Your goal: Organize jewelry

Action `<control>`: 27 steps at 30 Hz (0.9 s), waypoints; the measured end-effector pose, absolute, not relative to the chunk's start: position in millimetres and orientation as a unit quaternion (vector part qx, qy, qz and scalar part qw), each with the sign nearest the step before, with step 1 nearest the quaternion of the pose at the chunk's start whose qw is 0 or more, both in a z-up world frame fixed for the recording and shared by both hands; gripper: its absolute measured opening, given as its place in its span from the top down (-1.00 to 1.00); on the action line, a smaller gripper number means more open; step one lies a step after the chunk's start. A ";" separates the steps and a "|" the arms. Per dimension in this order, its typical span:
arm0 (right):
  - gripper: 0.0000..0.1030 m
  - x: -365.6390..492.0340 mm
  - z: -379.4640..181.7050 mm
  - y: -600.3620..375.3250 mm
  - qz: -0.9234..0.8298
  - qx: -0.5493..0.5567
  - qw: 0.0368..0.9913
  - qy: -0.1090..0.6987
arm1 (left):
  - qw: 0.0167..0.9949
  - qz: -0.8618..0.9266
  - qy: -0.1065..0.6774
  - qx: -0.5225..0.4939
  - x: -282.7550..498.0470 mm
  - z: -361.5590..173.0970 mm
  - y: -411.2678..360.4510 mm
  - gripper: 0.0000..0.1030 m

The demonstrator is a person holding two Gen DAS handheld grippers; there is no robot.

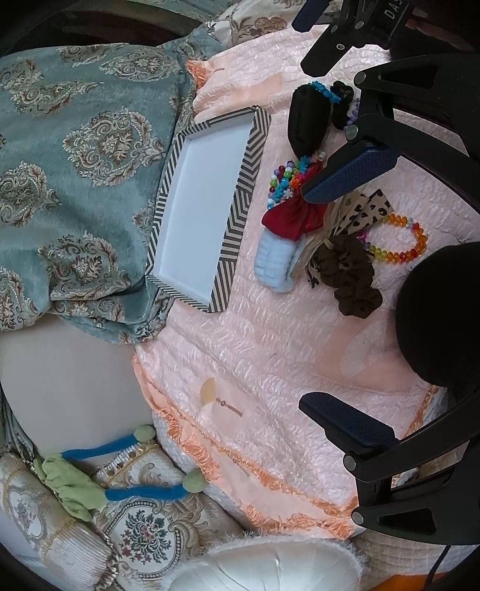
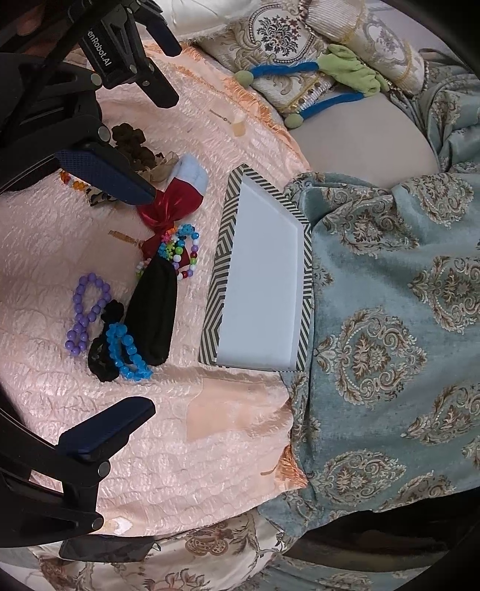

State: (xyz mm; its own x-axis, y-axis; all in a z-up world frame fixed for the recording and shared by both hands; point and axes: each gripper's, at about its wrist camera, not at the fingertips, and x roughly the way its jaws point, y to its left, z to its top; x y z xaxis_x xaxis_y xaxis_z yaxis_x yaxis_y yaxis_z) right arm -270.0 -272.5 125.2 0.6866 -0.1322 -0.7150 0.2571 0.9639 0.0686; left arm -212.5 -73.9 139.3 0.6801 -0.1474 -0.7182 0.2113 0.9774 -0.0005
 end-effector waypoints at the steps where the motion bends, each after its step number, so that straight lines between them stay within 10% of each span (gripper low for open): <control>1: -1.00 -270.0 125.2 -272.7 -0.106 0.082 0.915 0.382 | 0.916 -0.097 0.388 0.042 -213.0 139.4 -74.2 -0.99; 27: -1.00 -268.9 119.7 -270.9 -0.099 0.081 0.911 0.392 | 0.914 -0.100 0.391 0.047 -215.4 136.4 -78.4 -0.99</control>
